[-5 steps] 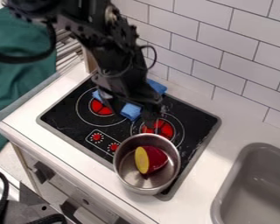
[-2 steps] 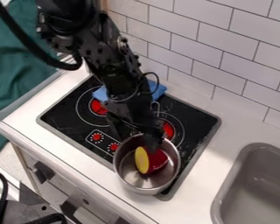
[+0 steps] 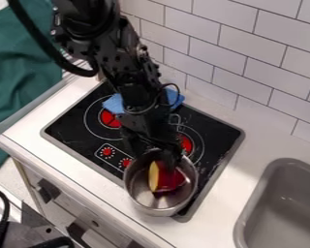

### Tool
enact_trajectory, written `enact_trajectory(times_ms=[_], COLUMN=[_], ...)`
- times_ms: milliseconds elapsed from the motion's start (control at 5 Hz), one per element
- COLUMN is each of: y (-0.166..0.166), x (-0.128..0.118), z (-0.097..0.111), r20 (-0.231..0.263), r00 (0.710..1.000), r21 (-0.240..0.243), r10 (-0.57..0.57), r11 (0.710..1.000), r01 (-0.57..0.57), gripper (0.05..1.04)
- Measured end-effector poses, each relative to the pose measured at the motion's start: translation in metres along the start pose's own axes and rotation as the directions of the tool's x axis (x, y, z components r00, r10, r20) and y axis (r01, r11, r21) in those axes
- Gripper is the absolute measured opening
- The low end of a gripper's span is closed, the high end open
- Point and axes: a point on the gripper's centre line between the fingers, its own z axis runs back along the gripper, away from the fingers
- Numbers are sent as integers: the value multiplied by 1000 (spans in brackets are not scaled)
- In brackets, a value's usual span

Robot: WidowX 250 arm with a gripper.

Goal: Moved the red object from the pot to the bottom of the left burner

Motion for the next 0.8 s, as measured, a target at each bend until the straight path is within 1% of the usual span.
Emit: enact_trajectory(times_ms=[200, 400, 600, 800], y=[-8, -12, -19, -21], x=[-2, -4, -5, -8], z=[0, 2, 6, 5], r20=[-1, 10, 30, 28], r00=[1000, 999, 999, 999], r21=[25, 41, 55, 60], r10=[-21, -30, -35, -37], r11=[999, 999, 998, 998], r01=[21, 30, 33, 35], gripper=[1004, 1004, 1004, 1004])
